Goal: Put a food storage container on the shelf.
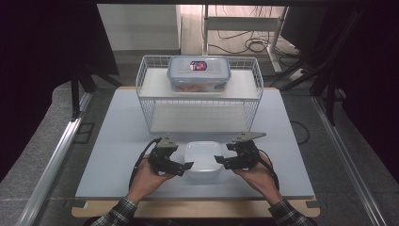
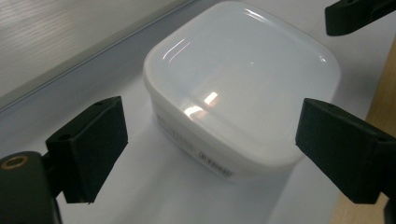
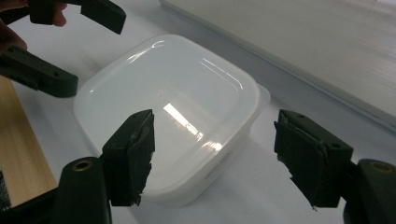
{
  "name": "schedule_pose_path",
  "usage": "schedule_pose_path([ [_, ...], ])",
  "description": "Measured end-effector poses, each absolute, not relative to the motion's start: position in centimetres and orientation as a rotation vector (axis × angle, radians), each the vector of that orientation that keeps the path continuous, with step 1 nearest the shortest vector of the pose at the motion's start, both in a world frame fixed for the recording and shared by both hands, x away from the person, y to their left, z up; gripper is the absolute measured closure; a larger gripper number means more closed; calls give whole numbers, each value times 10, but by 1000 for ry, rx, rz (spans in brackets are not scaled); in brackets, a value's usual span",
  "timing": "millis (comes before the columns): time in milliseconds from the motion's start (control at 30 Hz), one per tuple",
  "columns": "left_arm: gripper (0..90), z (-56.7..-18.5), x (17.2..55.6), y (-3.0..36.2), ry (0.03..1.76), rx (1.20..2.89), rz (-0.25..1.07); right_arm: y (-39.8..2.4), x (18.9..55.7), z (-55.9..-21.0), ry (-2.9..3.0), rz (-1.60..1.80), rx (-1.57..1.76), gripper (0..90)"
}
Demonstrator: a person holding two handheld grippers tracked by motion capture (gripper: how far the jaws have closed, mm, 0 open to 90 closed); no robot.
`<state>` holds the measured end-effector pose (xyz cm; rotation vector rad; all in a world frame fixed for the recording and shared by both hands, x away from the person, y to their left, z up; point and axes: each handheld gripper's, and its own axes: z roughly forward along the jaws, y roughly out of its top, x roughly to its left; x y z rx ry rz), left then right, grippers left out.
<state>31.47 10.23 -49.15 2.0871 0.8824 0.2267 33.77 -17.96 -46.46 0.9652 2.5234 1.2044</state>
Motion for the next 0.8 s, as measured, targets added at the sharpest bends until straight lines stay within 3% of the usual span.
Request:
schedule_pose_path([
  [233,63,-502,326,100,880,2062,122,-174,347,-480,2588,1182,1013,208],
  [667,116,-513,323,102,897,1996,-77,-172,341,-485,2678,1237,1074,227],
  [800,234,-509,312,107,897,2005,-75,-180,333,-482,2682,1235,1095,356],
])
